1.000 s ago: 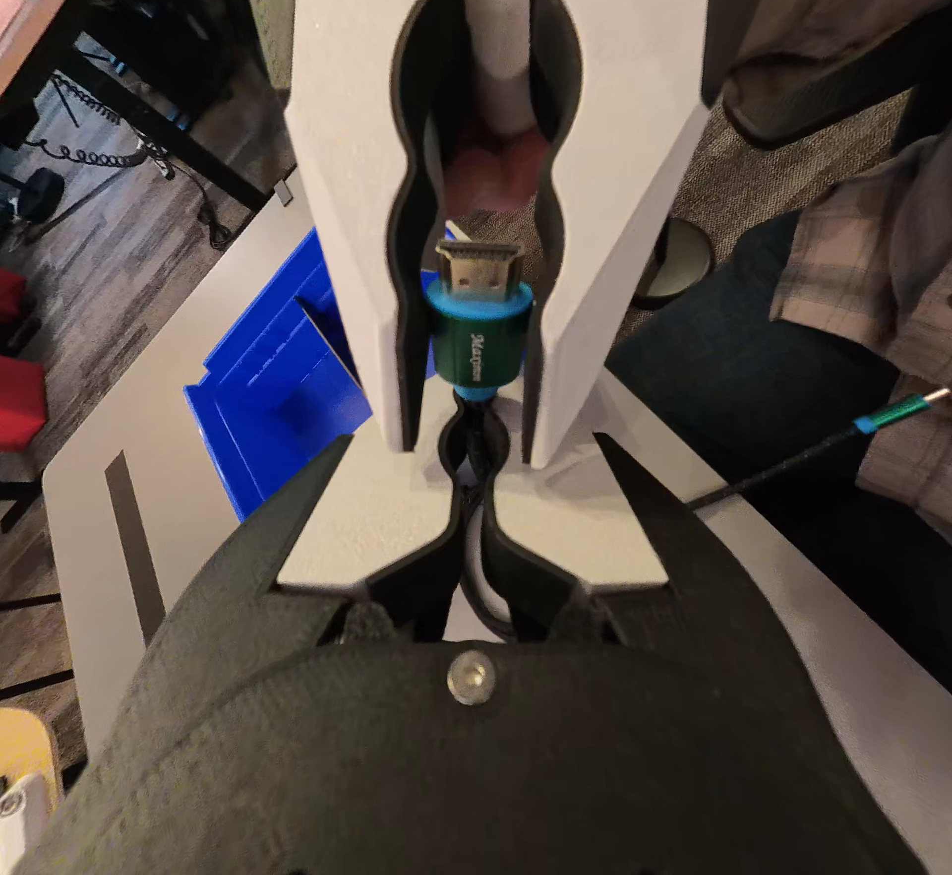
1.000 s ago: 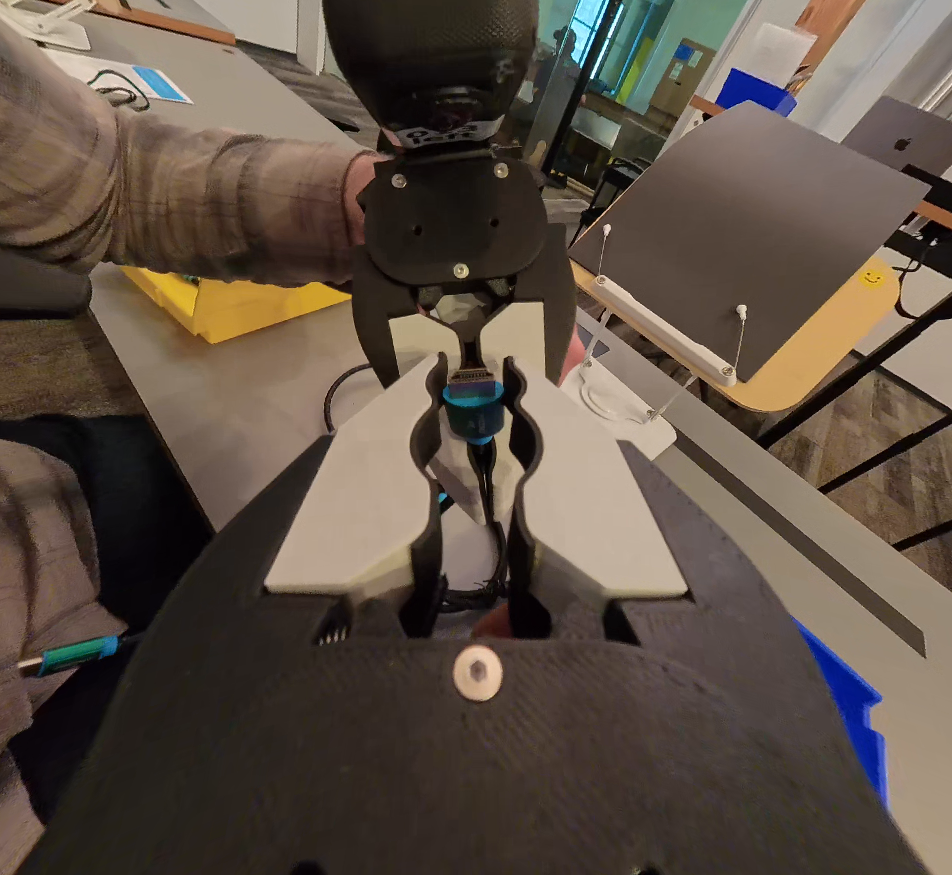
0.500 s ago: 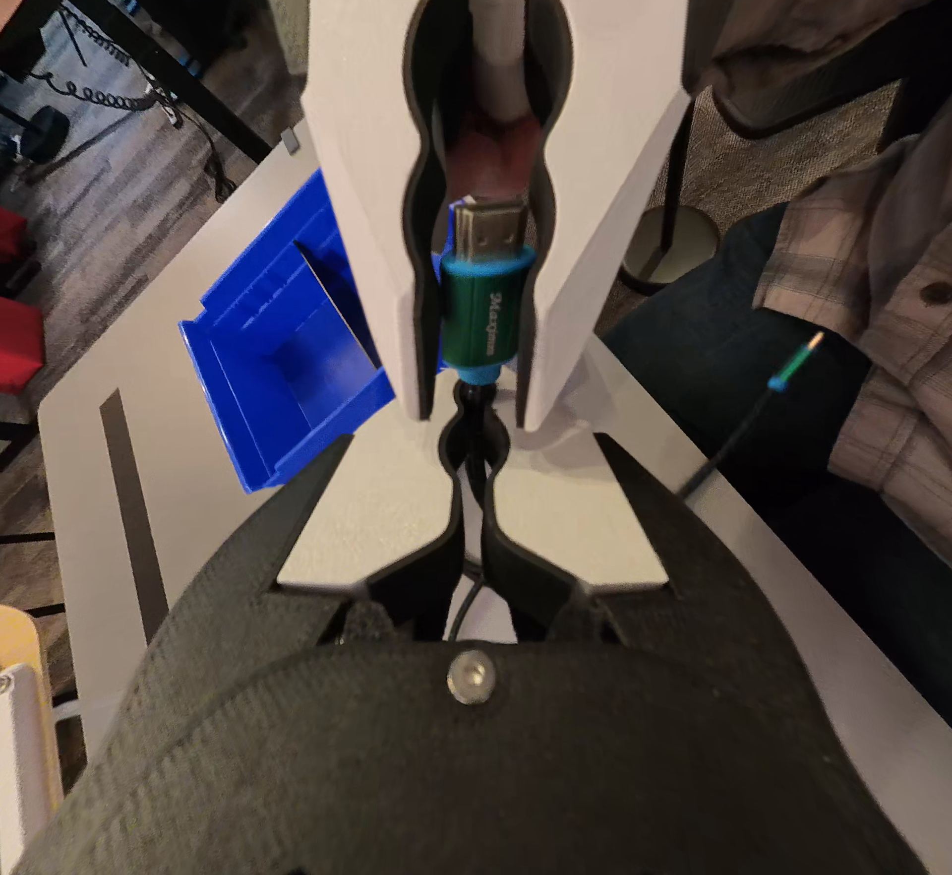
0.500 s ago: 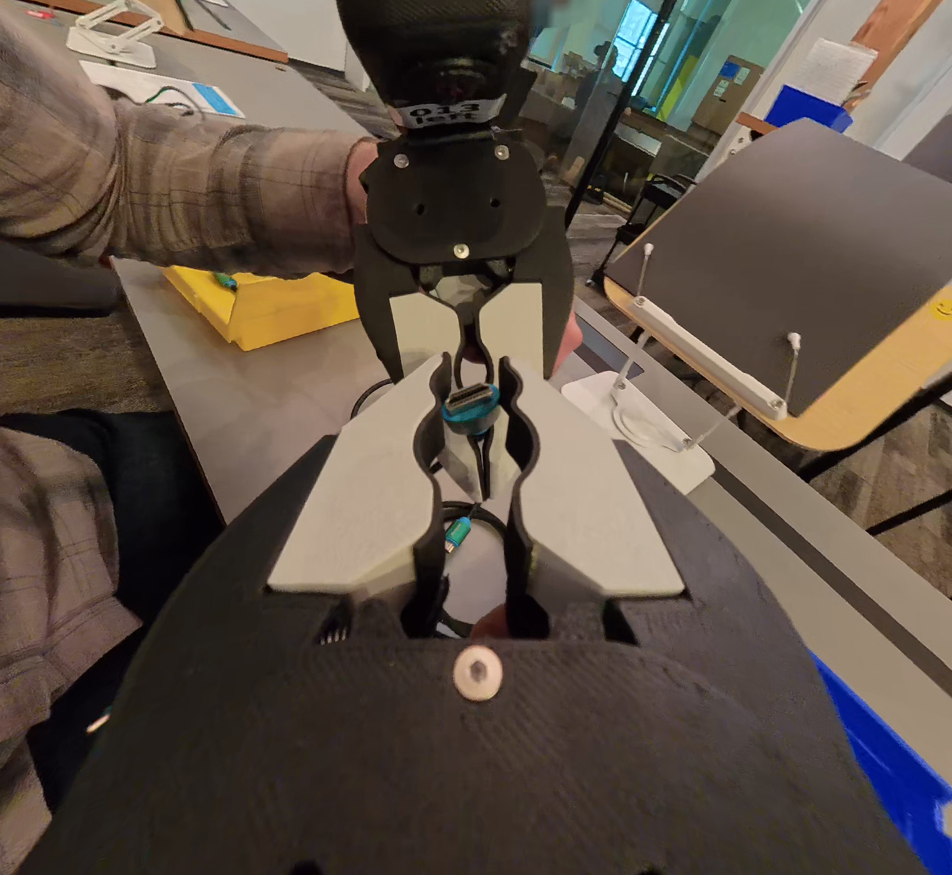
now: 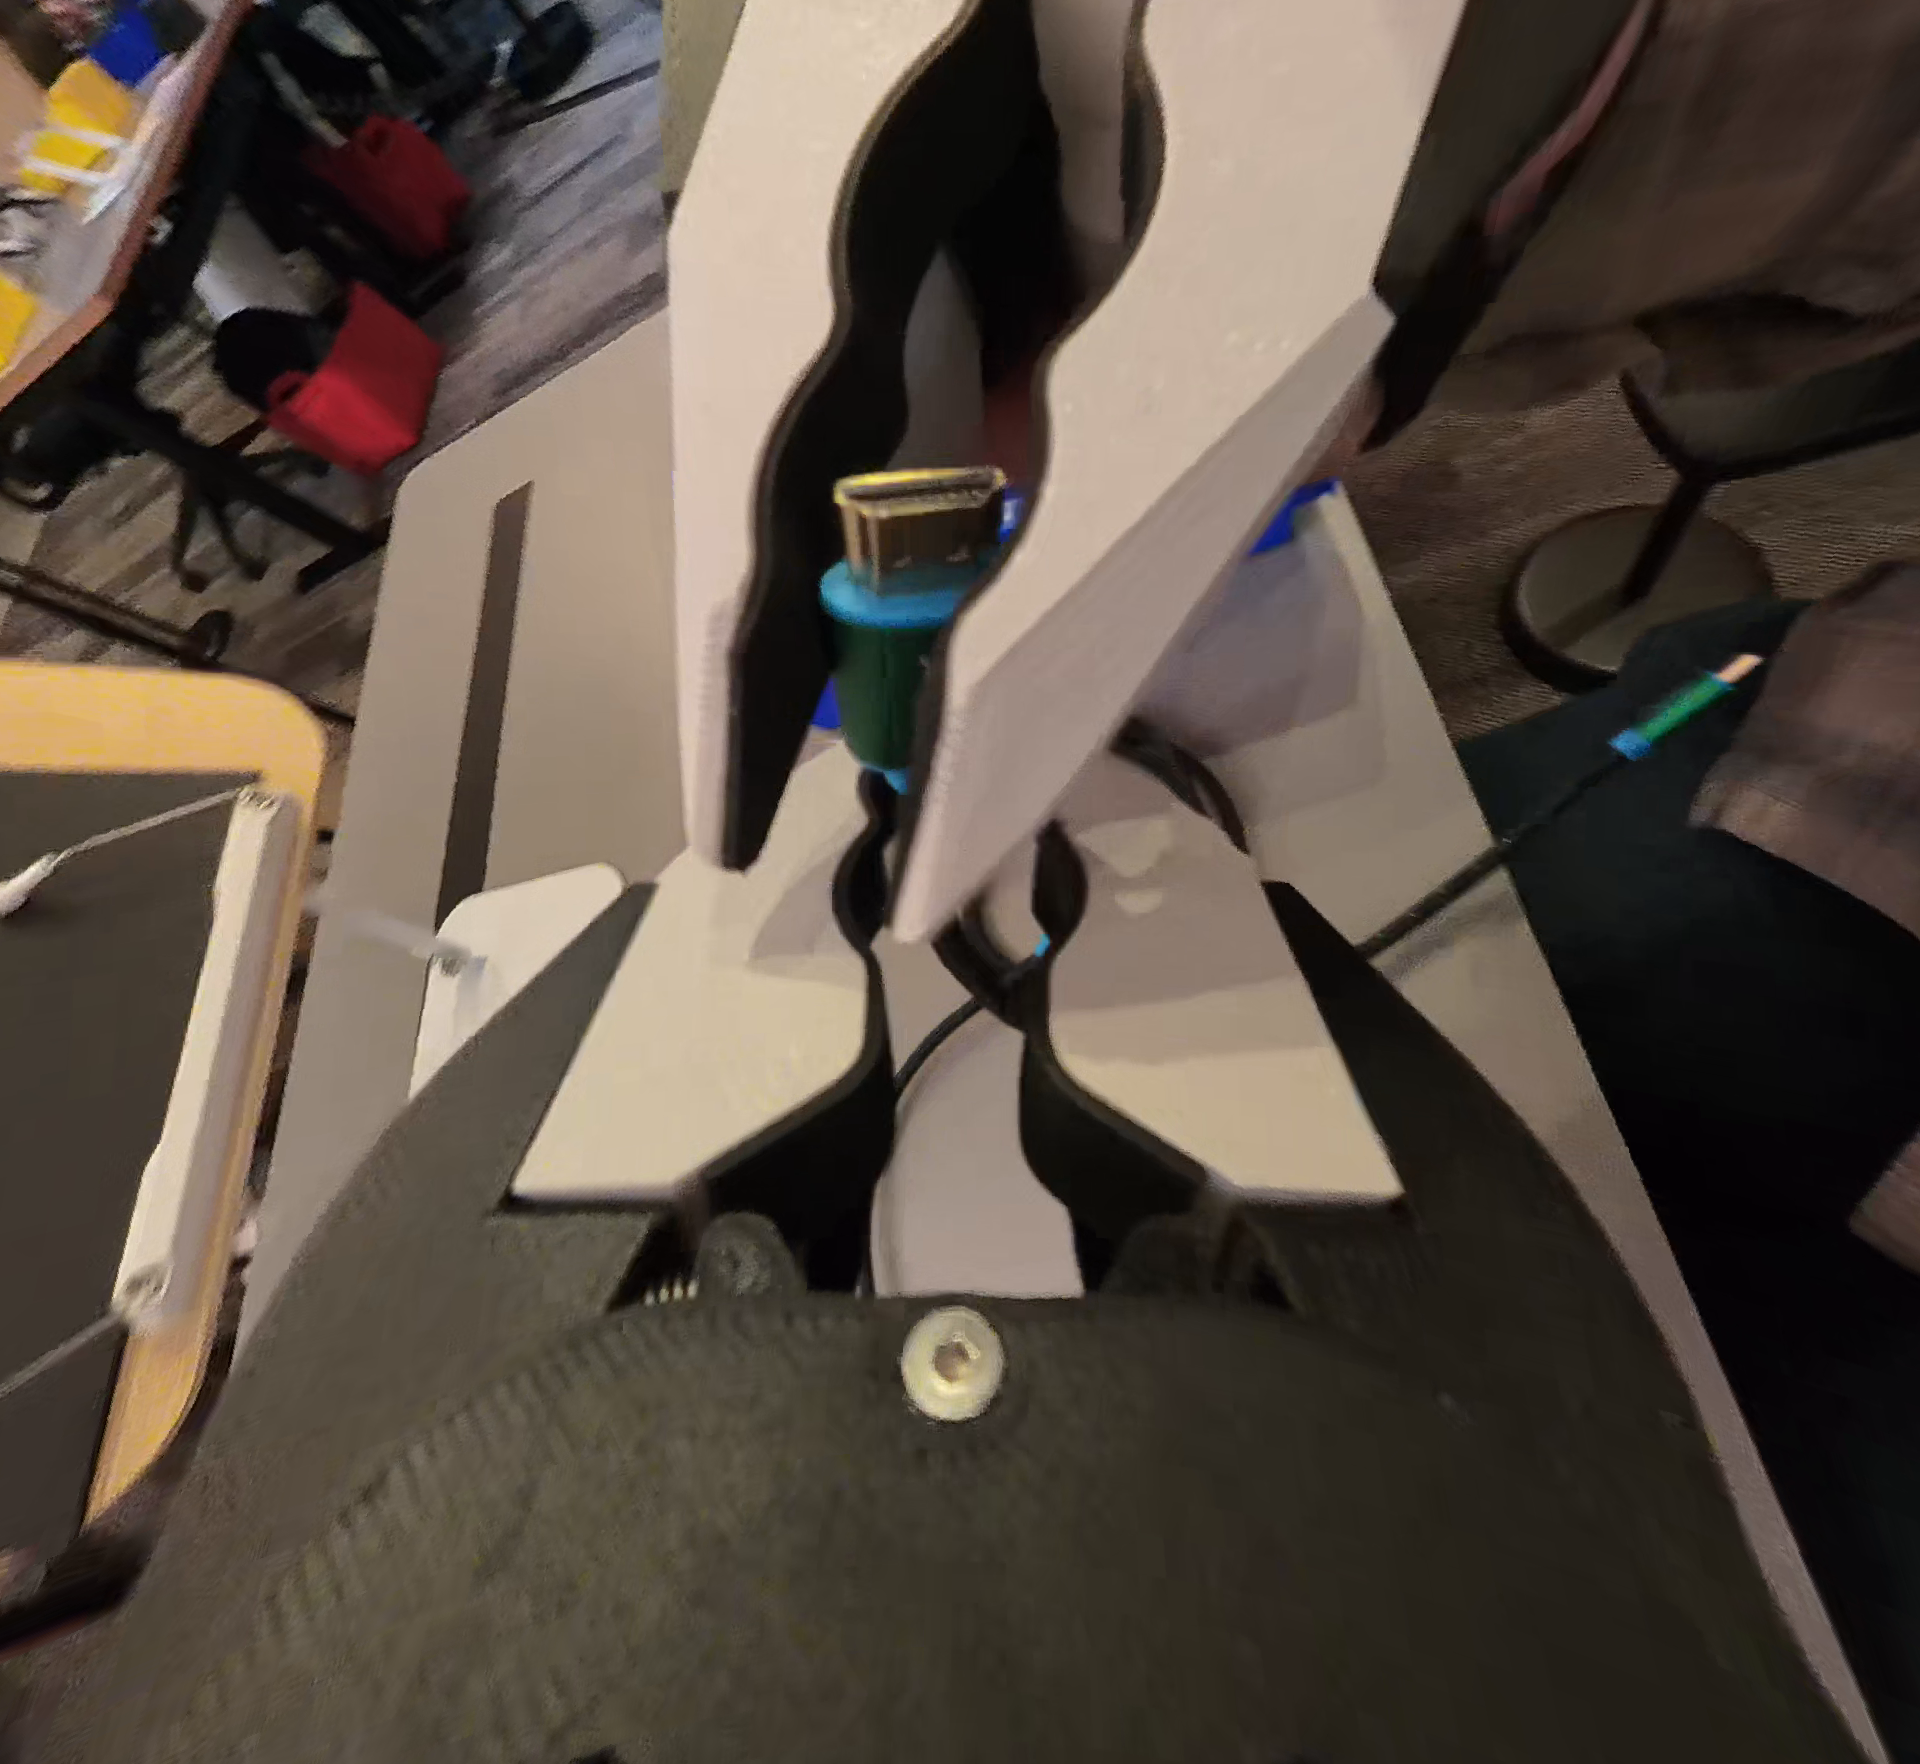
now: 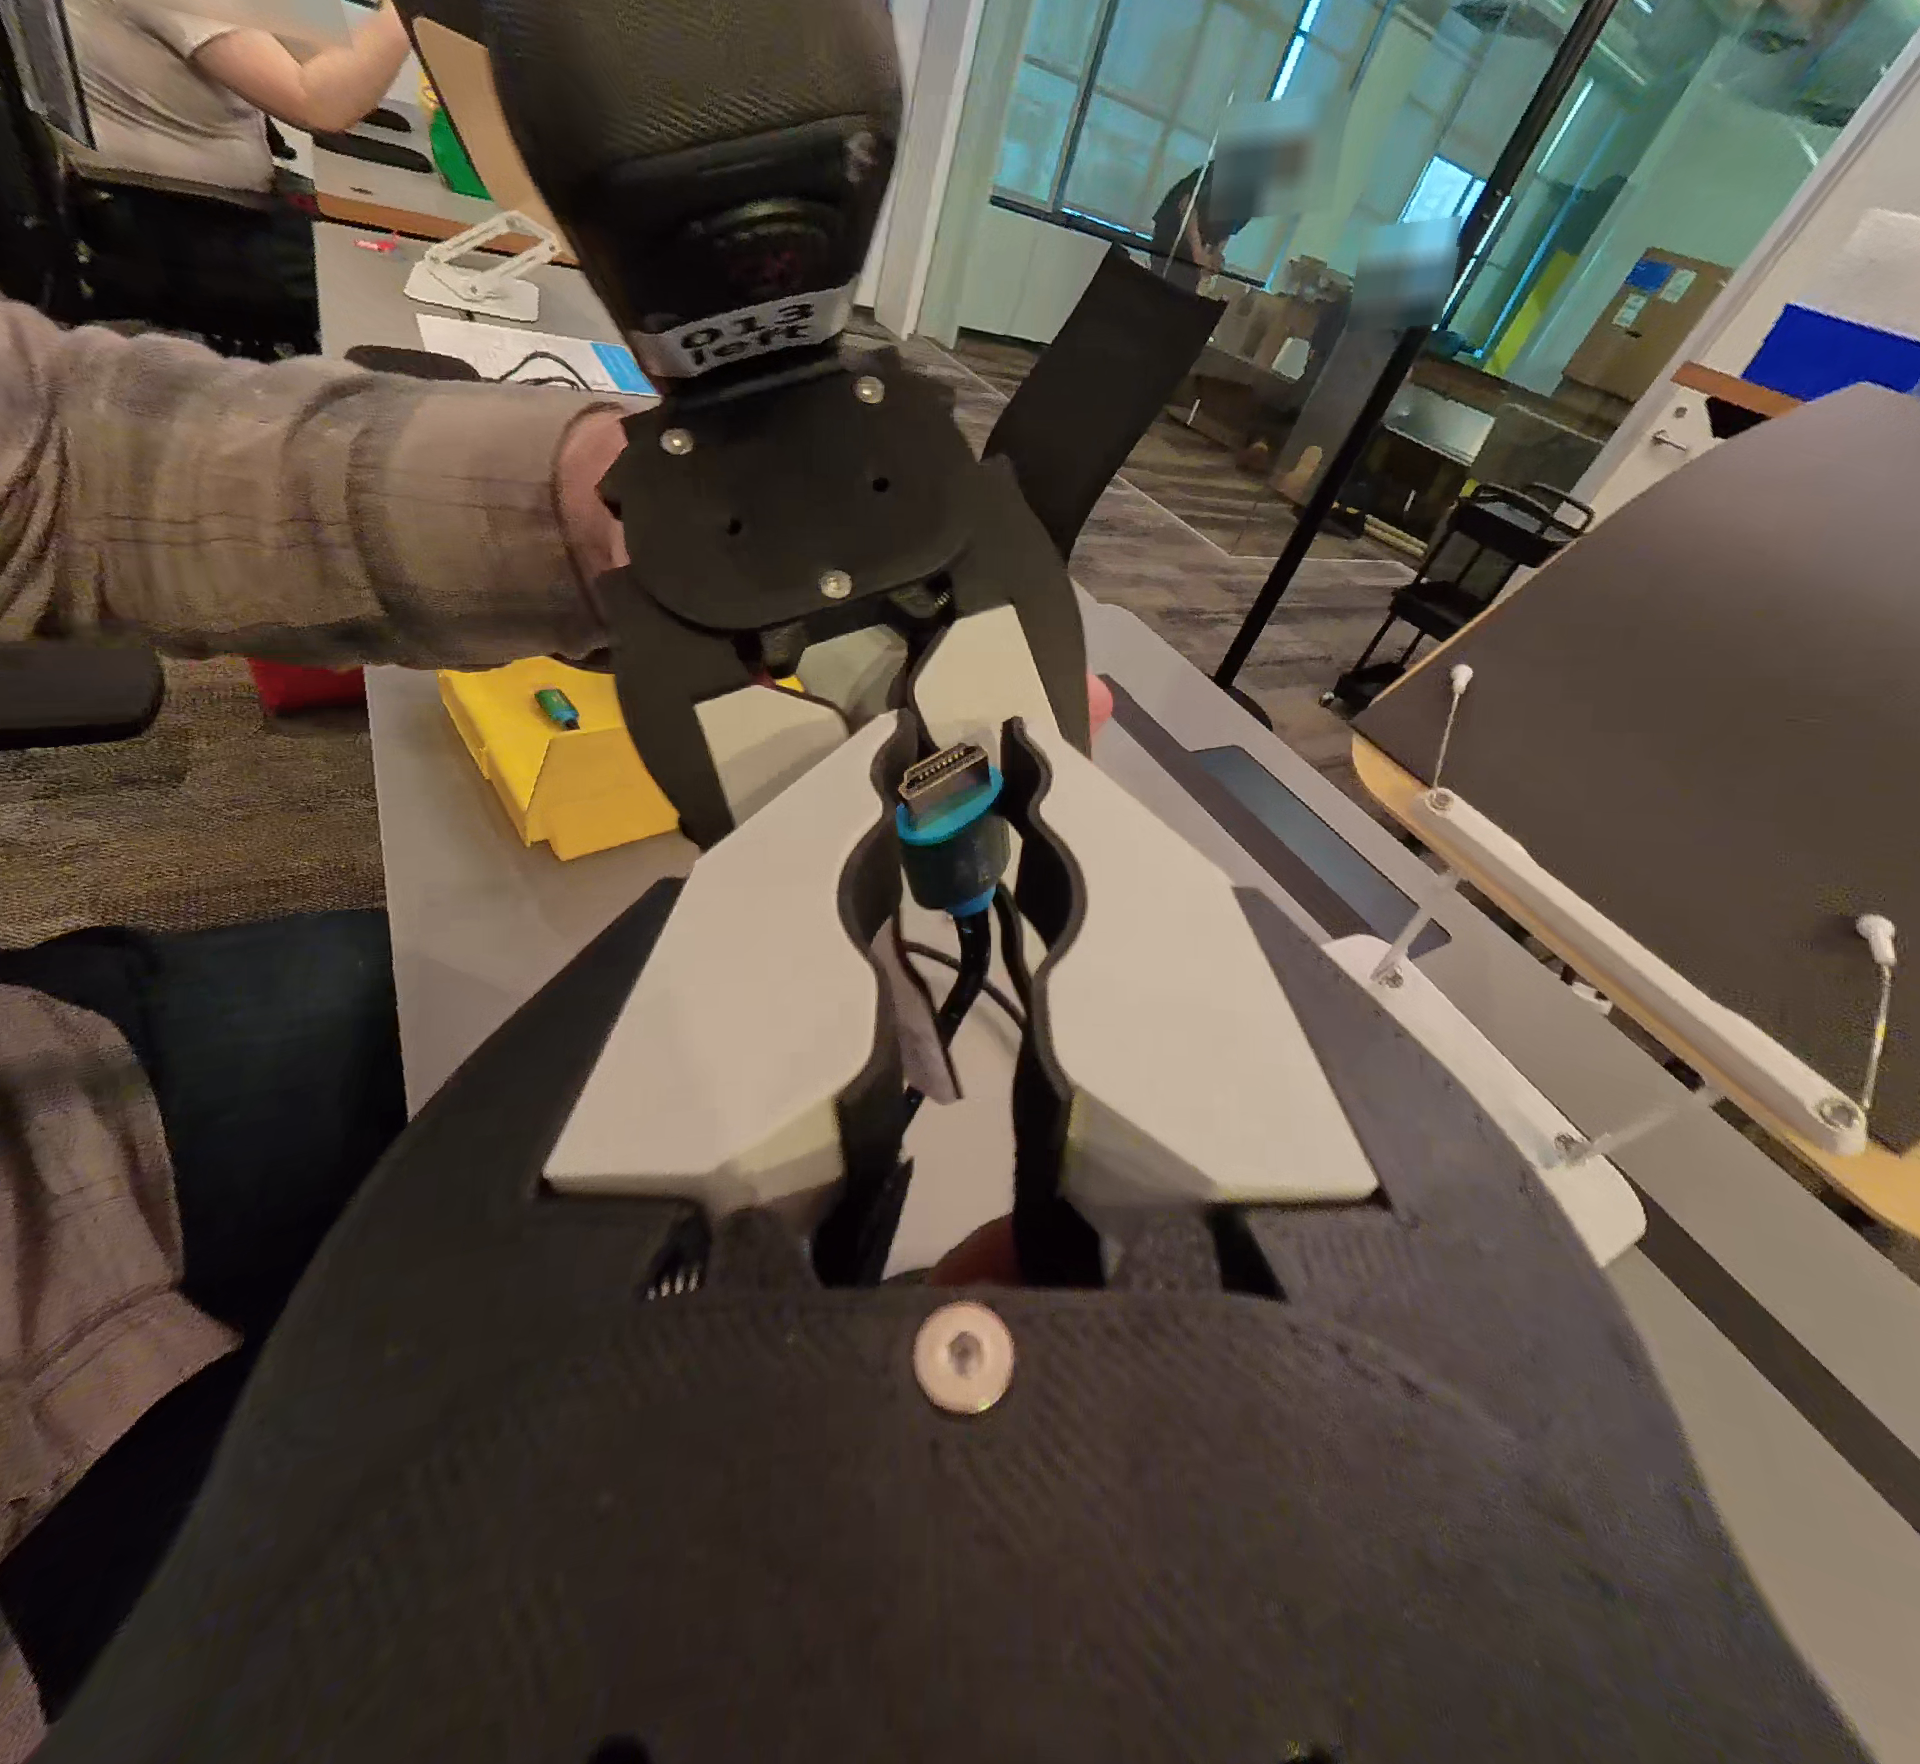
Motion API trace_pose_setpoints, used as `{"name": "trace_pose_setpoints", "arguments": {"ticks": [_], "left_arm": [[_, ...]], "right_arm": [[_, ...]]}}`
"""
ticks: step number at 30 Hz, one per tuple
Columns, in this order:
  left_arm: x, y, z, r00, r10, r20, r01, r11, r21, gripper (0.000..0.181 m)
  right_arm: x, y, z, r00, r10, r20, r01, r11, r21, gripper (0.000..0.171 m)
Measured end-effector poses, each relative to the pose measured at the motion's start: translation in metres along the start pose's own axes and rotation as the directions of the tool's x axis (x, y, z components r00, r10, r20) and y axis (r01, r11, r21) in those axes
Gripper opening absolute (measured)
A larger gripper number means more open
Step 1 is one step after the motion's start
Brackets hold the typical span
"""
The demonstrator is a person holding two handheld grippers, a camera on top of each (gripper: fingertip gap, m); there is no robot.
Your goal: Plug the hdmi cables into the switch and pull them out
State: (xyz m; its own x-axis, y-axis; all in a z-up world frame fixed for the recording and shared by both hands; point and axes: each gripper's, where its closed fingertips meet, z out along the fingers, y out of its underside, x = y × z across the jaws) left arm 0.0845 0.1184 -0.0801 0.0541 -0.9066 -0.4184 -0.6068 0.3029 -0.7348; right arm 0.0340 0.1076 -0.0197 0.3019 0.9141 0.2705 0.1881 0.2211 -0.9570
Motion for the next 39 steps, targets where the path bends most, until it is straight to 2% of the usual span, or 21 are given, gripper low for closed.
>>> {"name": "trace_pose_setpoints", "arguments": {"ticks": [3, 6, 10, 15, 19, 26, 28, 30, 32, 34, 36, 39], "left_arm": [[-0.013, 0.012, -0.019, 0.993, -0.049, 0.107, 0.050, 0.999, -0.009, 0.043], [-0.029, 0.020, -0.050, 0.967, -0.134, 0.215, 0.130, 0.991, 0.034, 0.055], [-0.045, 0.033, -0.088, 0.910, -0.246, 0.334, 0.225, 0.969, 0.101, 0.059], [-0.044, 0.045, -0.116, 0.868, -0.308, 0.390, 0.279, 0.951, 0.131, 0.075], [-0.045, 0.055, -0.129, 0.840, -0.323, 0.436, 0.294, 0.946, 0.134, 0.076], [-0.047, 0.094, -0.106, 0.788, -0.433, 0.437, 0.436, 0.894, 0.101, 0.076], [-0.051, 0.112, -0.093, 0.756, -0.478, 0.448, 0.498, 0.863, 0.079, 0.068], [-0.068, 0.138, -0.087, 0.635, -0.536, 0.556, 0.596, 0.798, 0.089, 0.036], [-0.073, 0.163, -0.073, 0.595, -0.558, 0.578, 0.655, 0.754, 0.054, 0.033], [-0.075, 0.185, -0.054, 0.553, -0.618, 0.559, 0.726, 0.686, 0.040, 0.040], [-0.072, 0.200, -0.032, 0.551, -0.665, 0.505, 0.770, 0.638, 0.000, 0.049], [-0.072, 0.227, -0.007, 0.524, -0.690, 0.500, 0.814, 0.578, -0.057, 0.048]], "right_arm": [[0.008, -0.005, 0.014, 1.000, 0.004, 0.013, -0.004, 1.000, 0.024, 0.013], [0.016, -0.009, 0.027, 1.000, 0.008, 0.026, -0.009, 0.999, 0.042, 0.014], [0.027, -0.009, 0.044, 0.999, 0.009, 0.033, -0.010, 0.999, 0.041, 0.014], [0.035, 0.001, 0.066, 0.999, -0.004, 0.044, 0.003, 1.000, 0.011, 0.014], [0.041, 0.013, 0.081, 0.999, 0.007, 0.034, -0.006, 1.000, -0.022, 0.014], [0.059, 0.047, 0.095, 0.998, 0.012, -0.067, -0.020, 0.992, -0.128, 0.014], [0.069, 0.058, 0.095, 0.991, 0.051, -0.124, -0.070, 0.987, -0.147, 0.014], [0.077, 0.070, 0.095, 0.983, 0.083, -0.164, -0.109, 0.981, -0.160, 0.014], [0.081, 0.083, 0.095, 0.979, 0.065, -0.191, -0.102, 0.976, -0.193, 0.014], [0.083, 0.094, 0.096, 0.979, 0.066, -0.195, -0.108, 0.971, -0.213, 0.014], [0.081, 0.100, 0.098, 0.978, 0.093, -0.186, -0.131, 0.970, -0.205, 0.014], [0.076, 0.104, 0.103, 0.970, 0.171, -0.170, -0.202, 0.962, -0.183, 0.014]]}}
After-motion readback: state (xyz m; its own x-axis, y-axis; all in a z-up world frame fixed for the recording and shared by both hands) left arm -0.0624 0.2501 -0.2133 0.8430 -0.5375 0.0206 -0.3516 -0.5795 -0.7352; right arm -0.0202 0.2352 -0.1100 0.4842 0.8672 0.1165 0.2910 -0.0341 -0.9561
